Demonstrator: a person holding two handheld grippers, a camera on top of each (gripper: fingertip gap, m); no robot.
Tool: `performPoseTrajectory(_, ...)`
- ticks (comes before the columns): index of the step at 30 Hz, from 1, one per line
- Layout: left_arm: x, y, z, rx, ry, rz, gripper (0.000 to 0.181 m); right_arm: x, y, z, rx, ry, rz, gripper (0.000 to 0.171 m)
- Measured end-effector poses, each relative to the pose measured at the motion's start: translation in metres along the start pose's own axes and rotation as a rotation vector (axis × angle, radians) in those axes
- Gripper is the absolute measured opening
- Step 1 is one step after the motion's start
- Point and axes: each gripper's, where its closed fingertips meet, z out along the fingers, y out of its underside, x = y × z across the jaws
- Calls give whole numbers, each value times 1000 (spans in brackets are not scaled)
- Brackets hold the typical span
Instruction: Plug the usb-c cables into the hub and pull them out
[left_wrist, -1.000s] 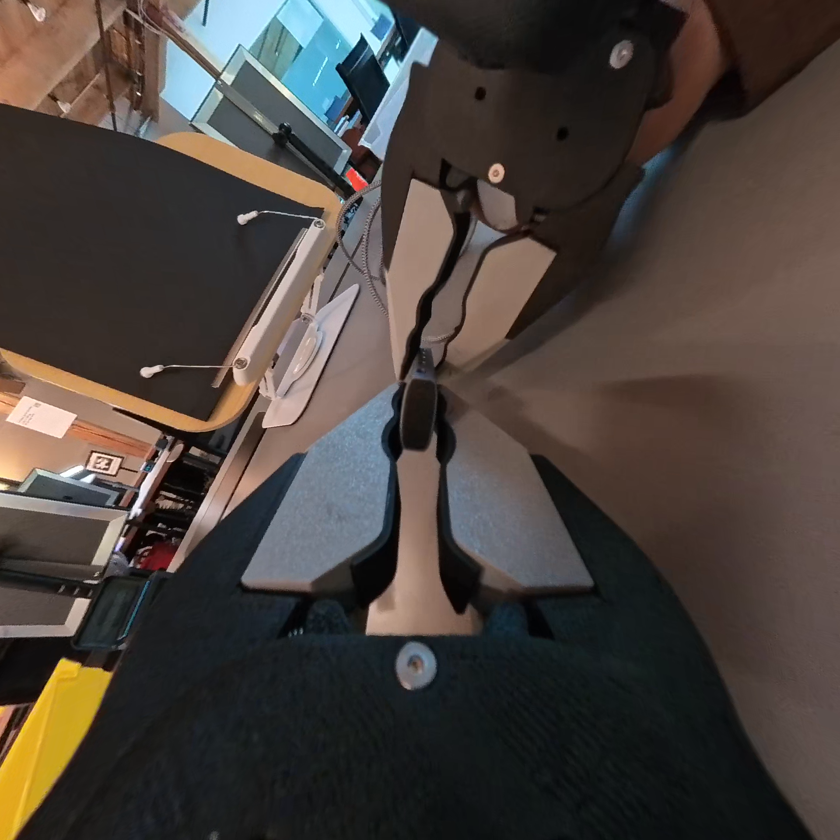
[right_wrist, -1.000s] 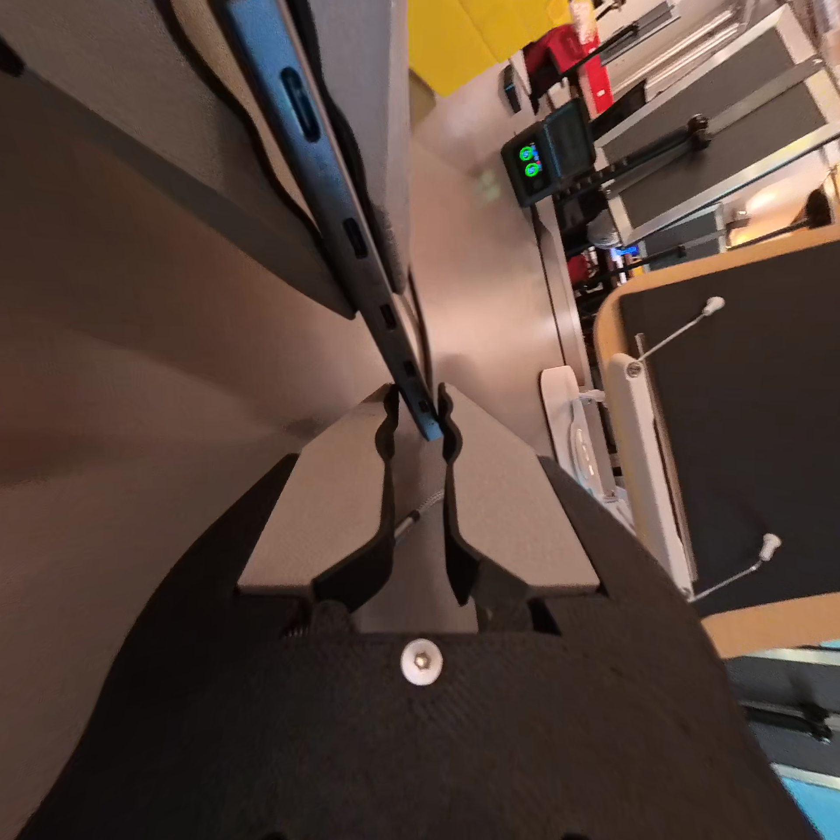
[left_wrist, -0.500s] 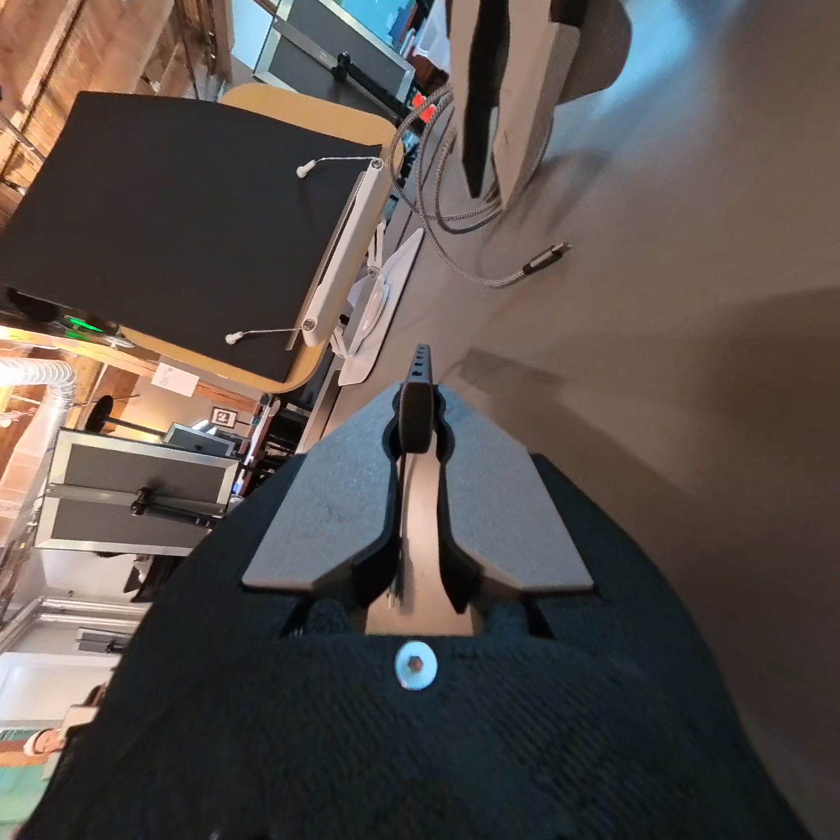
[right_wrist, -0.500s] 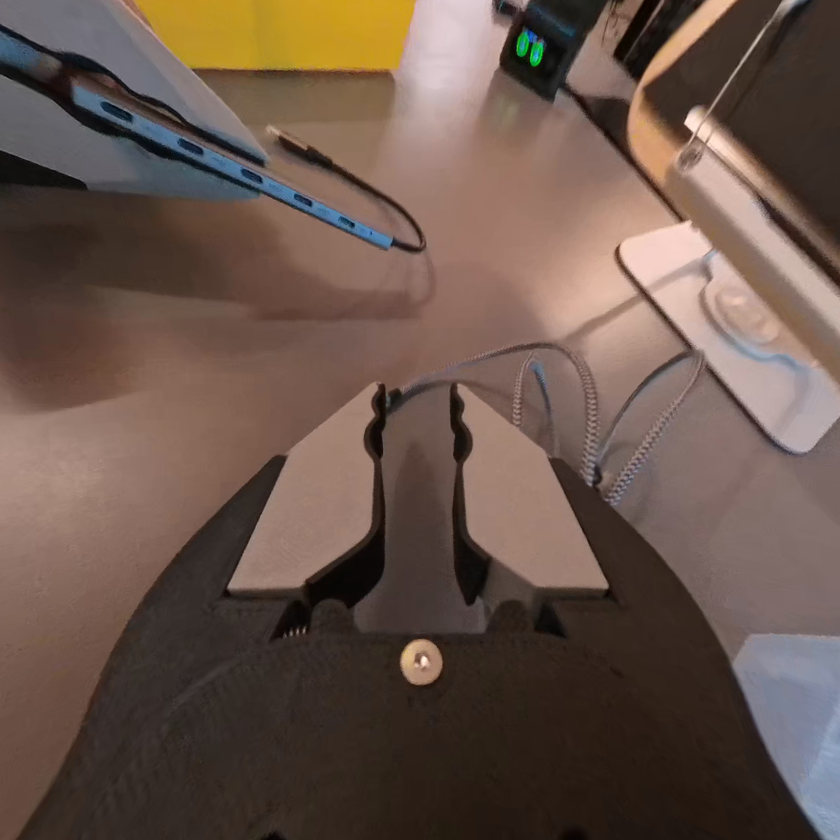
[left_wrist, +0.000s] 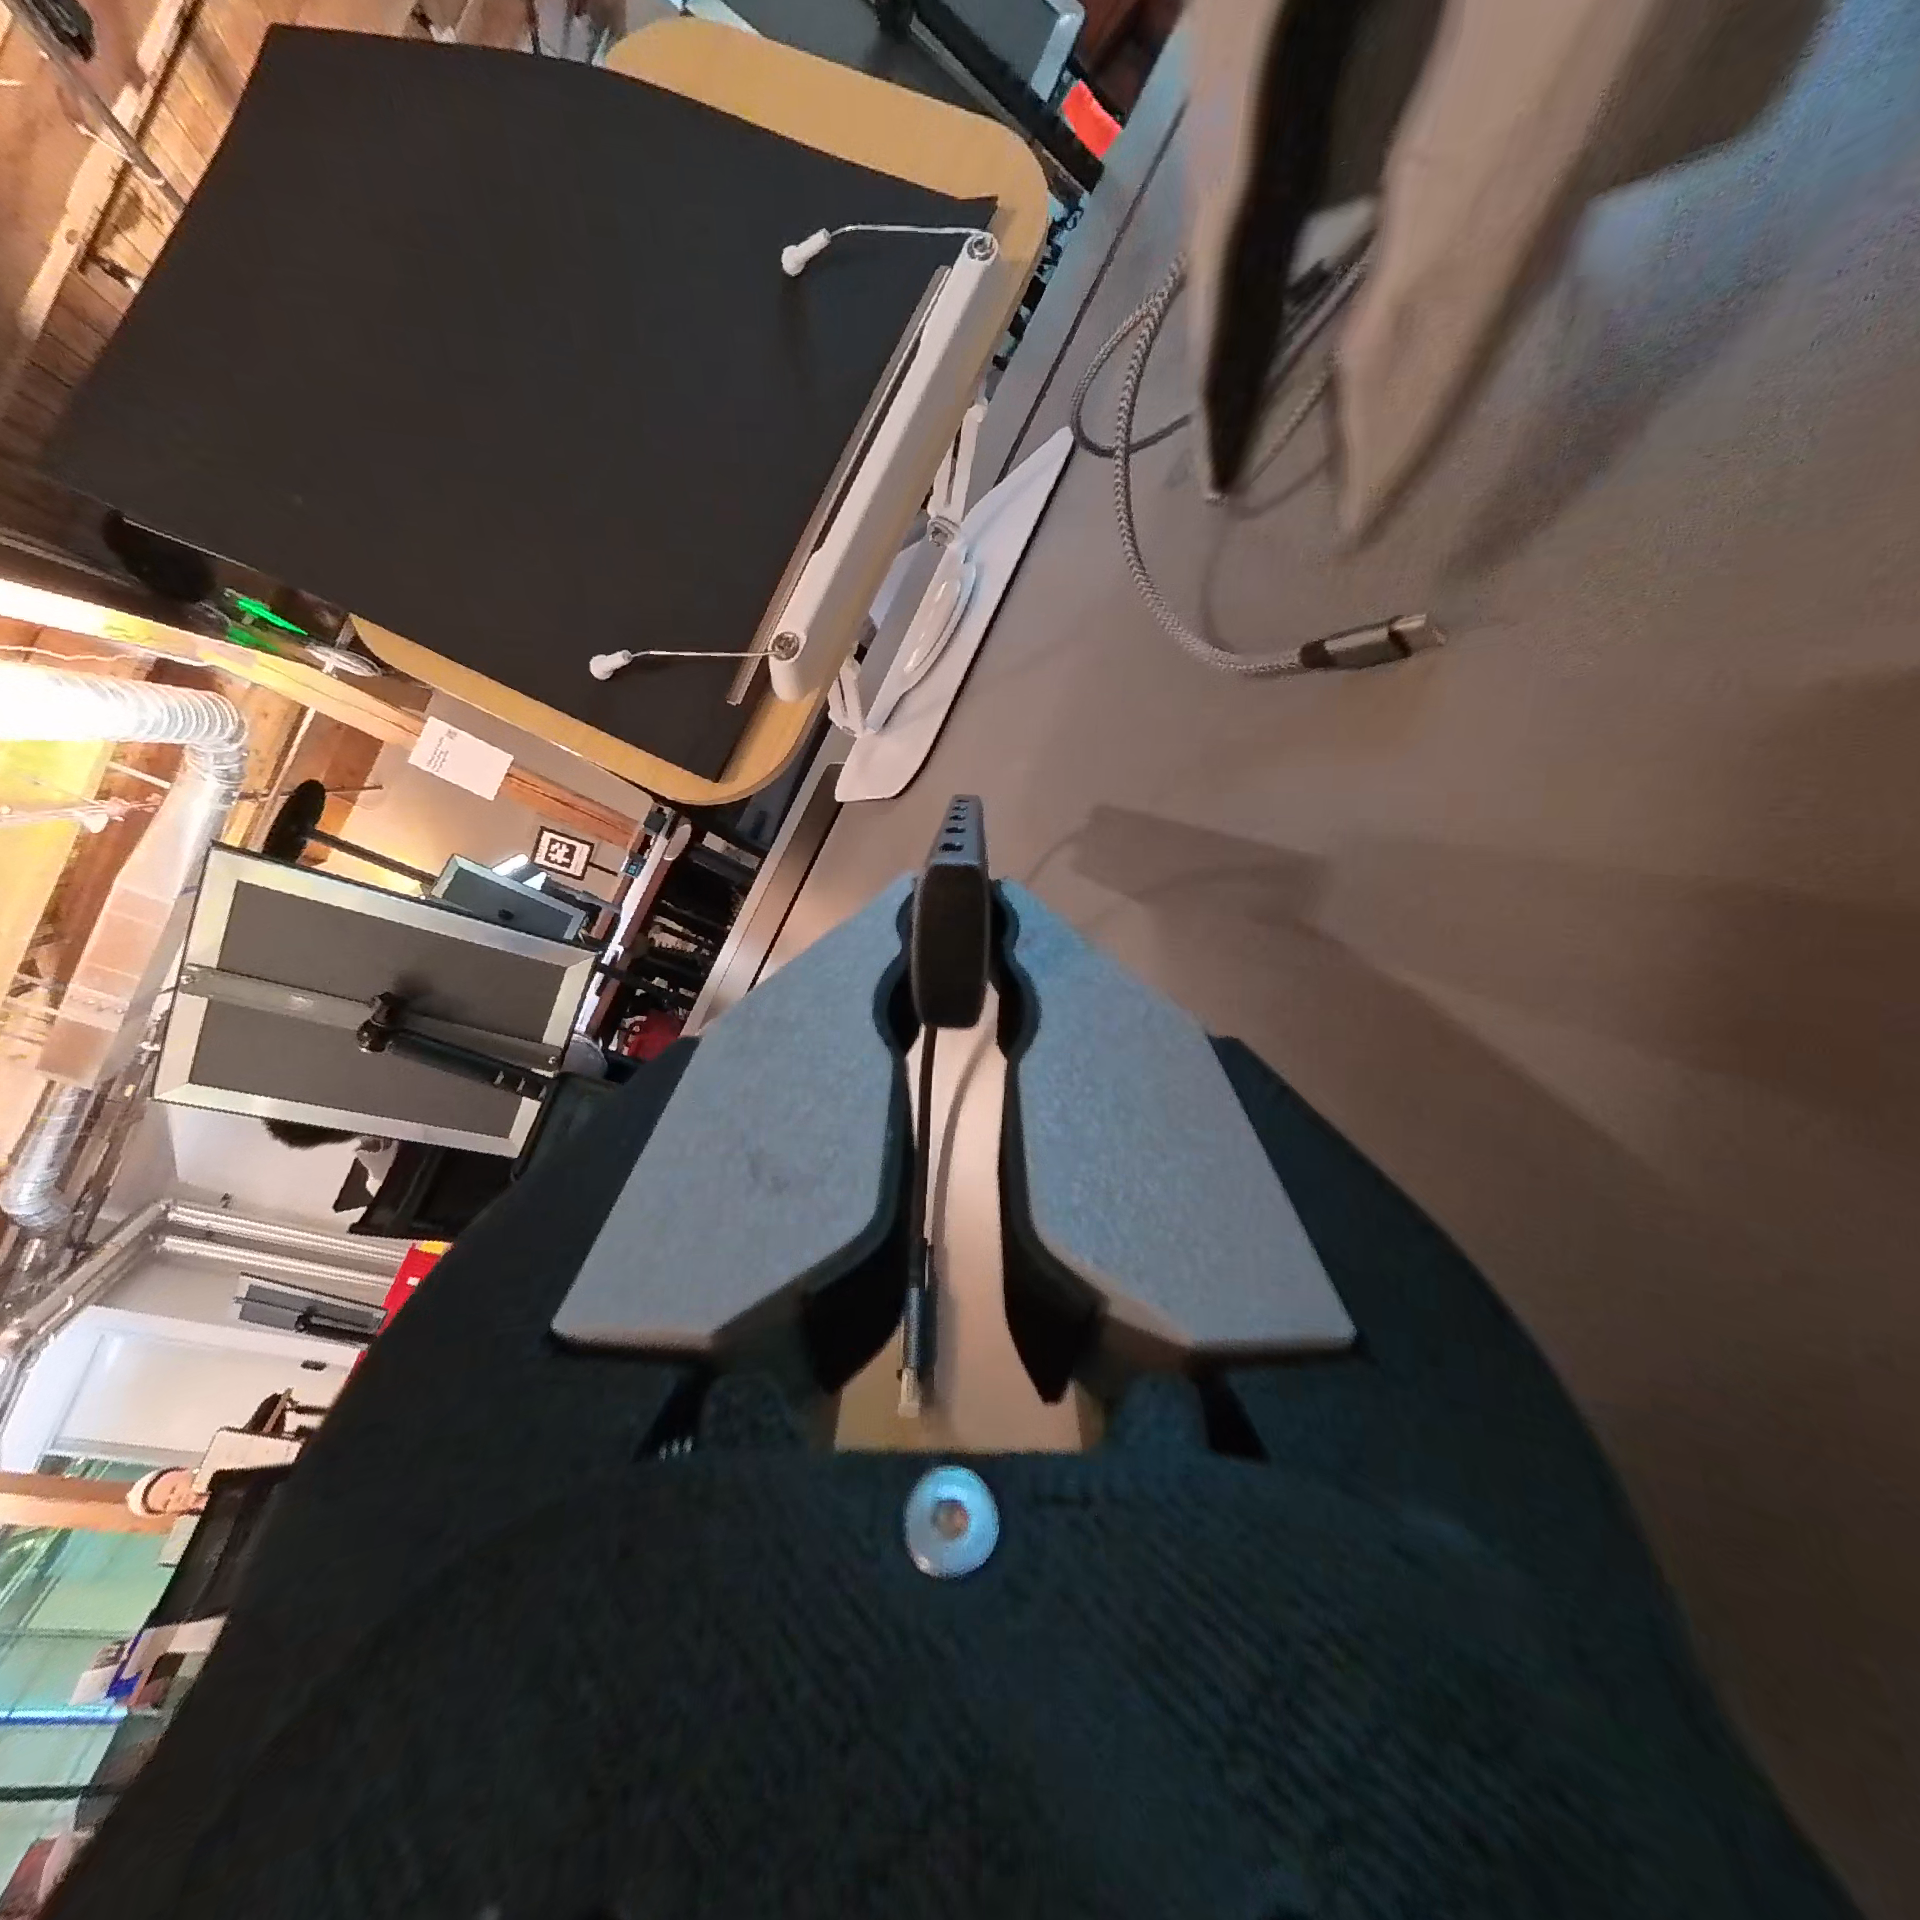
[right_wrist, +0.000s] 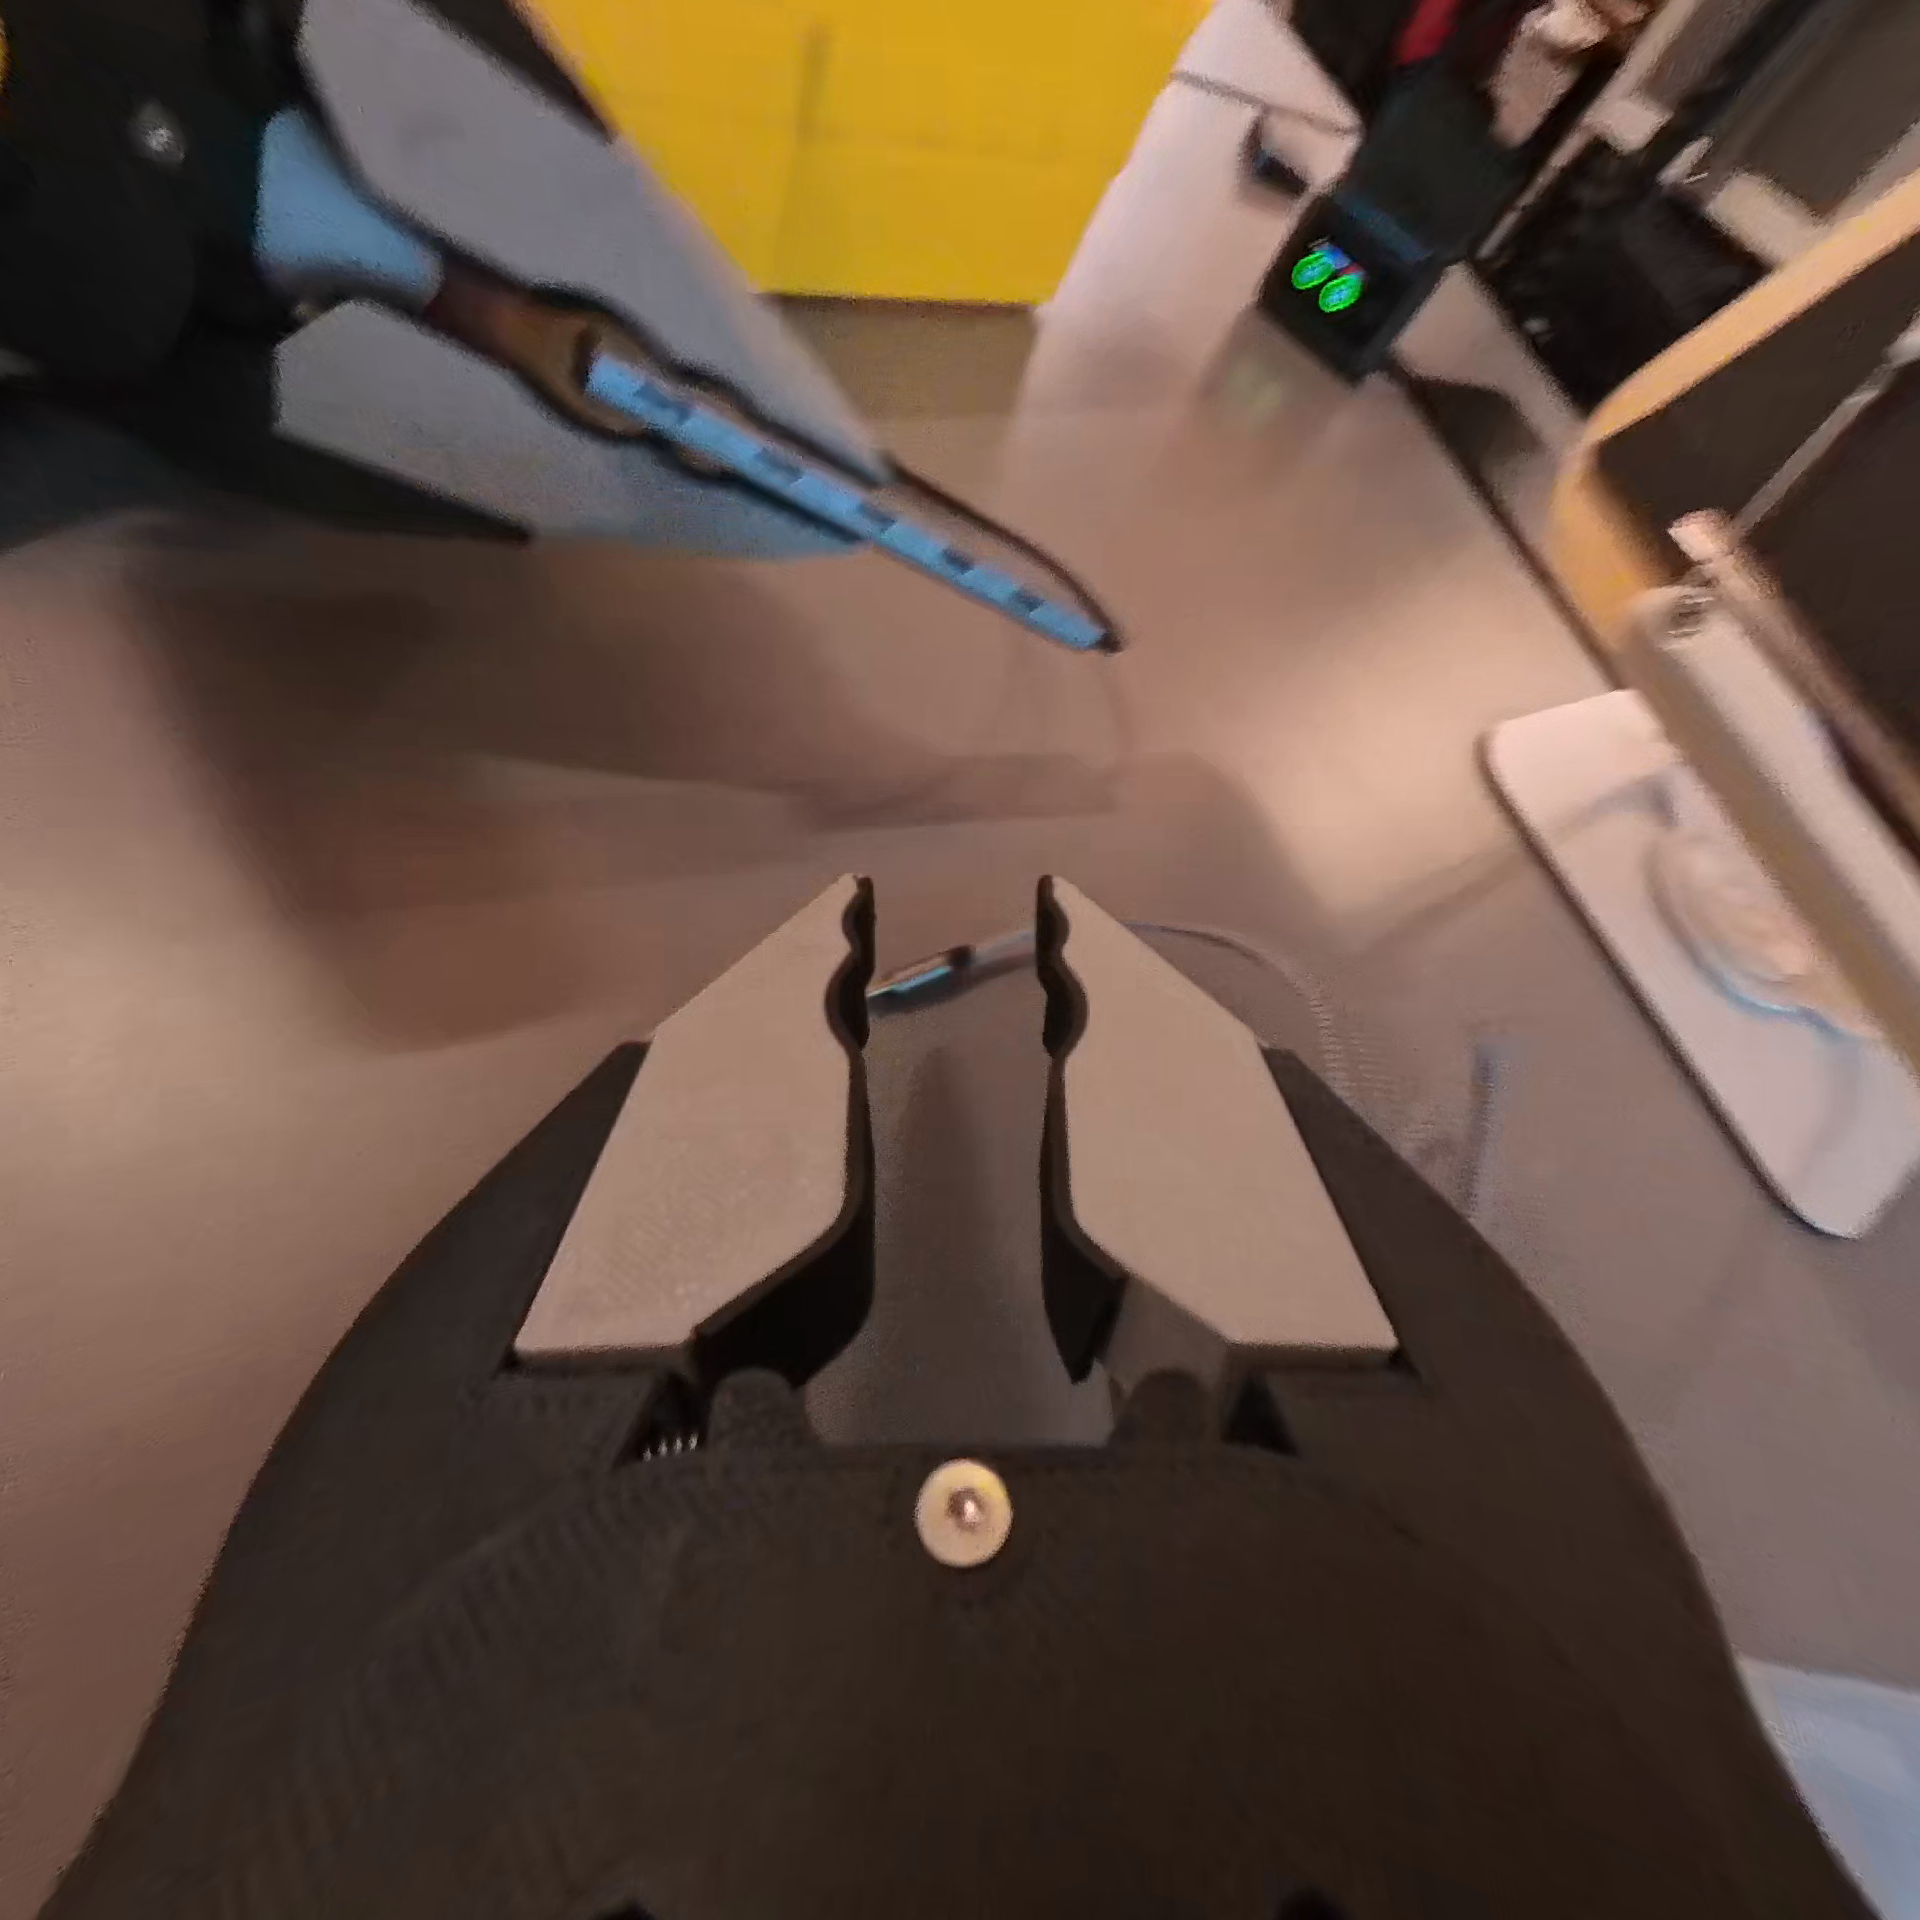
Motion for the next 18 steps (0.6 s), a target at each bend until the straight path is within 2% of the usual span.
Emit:
performPoseTrajectory(1, 1, -1, 0, 3, 5, 0, 7, 10, -4, -4, 3, 31, -3, 28)
performPoseTrajectory(4, 5, 0, 2, 2, 28, 1, 8, 31, -5, -3, -107, 56, -54, 28)
performPoseTrajectory(7, 6, 1, 2, -2, 34, 10, 8, 55, -4, 3, -281, 115, -217, 27)
performPoseTrajectory(11, 6, 1, 2, -7, 32, 19, 8, 52, 6, 26, -490, -59, -247, 39)
performPoseTrajectory(15, 6, 1, 1, -5, 28, 27, 8, 49, 41, 36, -733, -252, -160, 43)
performPoseTrajectory(18, 5, 0, 1, 5, 29, 18, 8, 46, 60, 38, -827, -360, -107, 11)
